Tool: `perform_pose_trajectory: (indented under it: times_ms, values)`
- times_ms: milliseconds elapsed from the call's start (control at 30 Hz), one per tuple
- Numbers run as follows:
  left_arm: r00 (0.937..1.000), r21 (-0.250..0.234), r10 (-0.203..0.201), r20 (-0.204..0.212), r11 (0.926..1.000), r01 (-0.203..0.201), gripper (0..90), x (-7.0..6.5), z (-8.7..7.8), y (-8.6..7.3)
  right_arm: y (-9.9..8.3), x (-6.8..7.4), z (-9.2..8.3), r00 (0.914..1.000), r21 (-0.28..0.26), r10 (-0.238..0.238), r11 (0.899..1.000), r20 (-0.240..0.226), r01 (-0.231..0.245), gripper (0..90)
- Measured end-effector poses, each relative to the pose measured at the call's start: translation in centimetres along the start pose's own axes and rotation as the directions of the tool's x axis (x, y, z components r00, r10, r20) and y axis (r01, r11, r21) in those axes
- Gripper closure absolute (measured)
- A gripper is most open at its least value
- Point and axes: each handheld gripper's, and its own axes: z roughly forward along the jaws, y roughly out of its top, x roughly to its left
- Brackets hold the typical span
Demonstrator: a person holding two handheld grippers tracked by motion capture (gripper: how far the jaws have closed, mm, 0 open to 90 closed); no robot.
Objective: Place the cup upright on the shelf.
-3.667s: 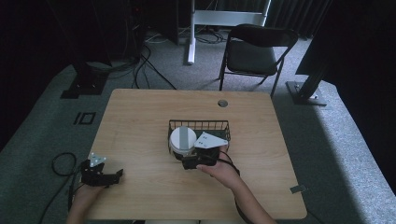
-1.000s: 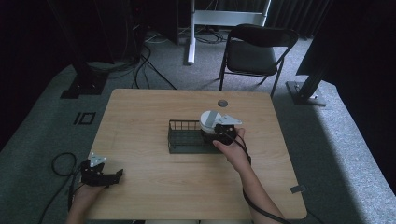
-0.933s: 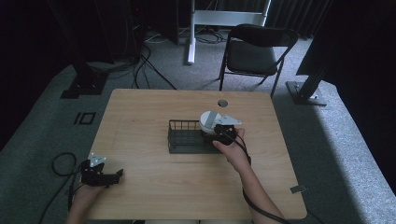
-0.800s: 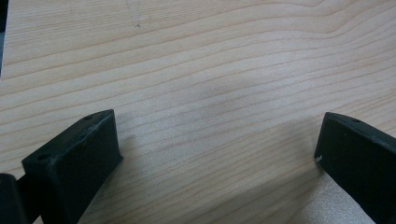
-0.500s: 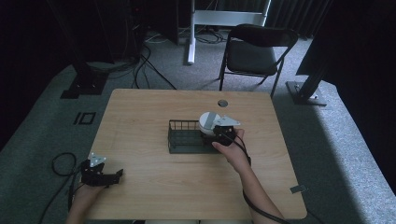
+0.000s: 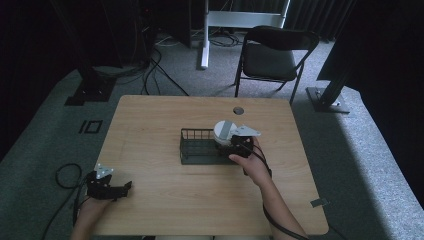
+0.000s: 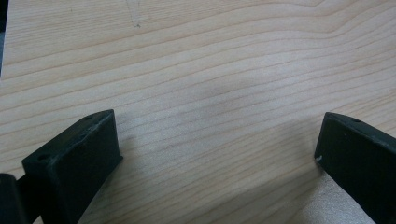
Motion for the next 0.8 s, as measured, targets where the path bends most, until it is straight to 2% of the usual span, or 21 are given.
perform_pose_trajectory:
  times_ms: [467,800]
  values:
    - [1.0,0.0,-0.001,0.0,1.0,0.001,0.2,0.0,0.0,0.0,-0.5,-0.3,-1.7,0.9998,-0.018,-0.006,1.0,-0.017,0.006,12.8]
    - [1.0,0.0,0.0,0.0,1.0,0.0,0.2,0.0,0.0,0.0,-1.2,-0.8,-3.2,0.9999,-0.037,-0.004,0.999,-0.01,0.004,12.8]
